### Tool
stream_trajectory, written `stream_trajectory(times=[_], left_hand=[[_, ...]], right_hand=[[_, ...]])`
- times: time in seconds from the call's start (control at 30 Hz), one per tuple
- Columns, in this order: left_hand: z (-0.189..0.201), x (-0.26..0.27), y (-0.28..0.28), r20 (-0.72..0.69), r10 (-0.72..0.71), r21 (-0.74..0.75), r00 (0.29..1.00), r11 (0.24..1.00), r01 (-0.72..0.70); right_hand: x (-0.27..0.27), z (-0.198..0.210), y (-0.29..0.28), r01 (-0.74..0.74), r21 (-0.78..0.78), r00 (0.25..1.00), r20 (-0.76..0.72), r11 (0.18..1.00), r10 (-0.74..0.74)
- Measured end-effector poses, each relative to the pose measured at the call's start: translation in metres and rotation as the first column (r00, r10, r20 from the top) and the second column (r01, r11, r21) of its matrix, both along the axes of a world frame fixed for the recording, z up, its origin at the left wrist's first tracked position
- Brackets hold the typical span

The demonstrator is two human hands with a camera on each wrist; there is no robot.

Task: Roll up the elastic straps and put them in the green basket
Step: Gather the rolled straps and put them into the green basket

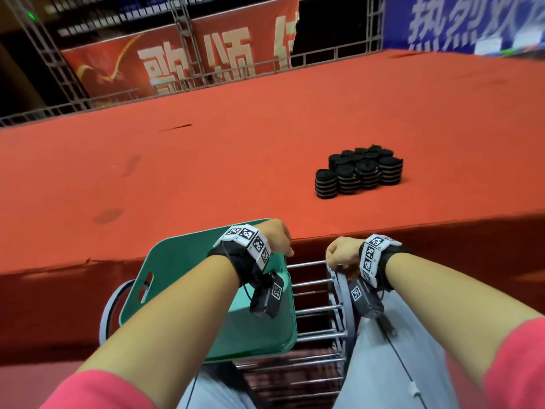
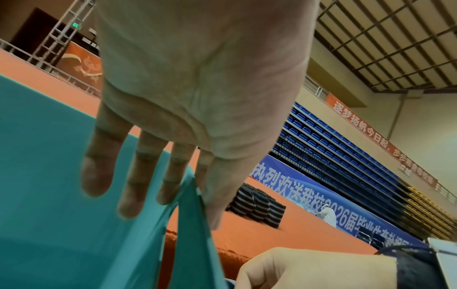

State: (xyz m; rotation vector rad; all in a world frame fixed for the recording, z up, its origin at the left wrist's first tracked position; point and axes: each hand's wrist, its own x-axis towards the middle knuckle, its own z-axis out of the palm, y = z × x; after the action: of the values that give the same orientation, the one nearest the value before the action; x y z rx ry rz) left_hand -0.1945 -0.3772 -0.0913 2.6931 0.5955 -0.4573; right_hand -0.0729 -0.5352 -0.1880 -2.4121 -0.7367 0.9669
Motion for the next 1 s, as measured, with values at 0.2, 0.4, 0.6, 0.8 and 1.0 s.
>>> stream_trajectory(times=[0.2,0.4,0.6,0.8,1.0], left_hand=[[0.013,0.023,0.003,0.006,0.012,0.085,1.000,0.996,-0.012],[0.037,0.083,0.002,0.120,-0.002,0.119,0.993,0.993,-0.013],[0.030,0.156,0.007,0.188,-0.013,0.102,0.982,0.995,-0.006],[0.006,0.227,0.008,0.192,-0.036,0.145,0.981,0.989,0.008],[-0.025,0.282,0.017,0.192,-0.008,0.111,0.981,0.994,-0.014]], right_hand=[[0.023,0.014,0.001,0.034,0.026,0.998,-0.045,0.999,-0.033],[0.075,0.049,-0.001,0.165,0.201,0.986,-0.039,0.966,-0.160],[0.142,0.062,-0.002,0.204,0.306,0.974,0.033,0.930,-0.225],[0.212,0.069,0.001,0.139,0.290,0.916,0.325,0.947,-0.235],[0.257,0.055,0.018,-0.014,0.066,0.811,0.584,0.998,-0.027]])
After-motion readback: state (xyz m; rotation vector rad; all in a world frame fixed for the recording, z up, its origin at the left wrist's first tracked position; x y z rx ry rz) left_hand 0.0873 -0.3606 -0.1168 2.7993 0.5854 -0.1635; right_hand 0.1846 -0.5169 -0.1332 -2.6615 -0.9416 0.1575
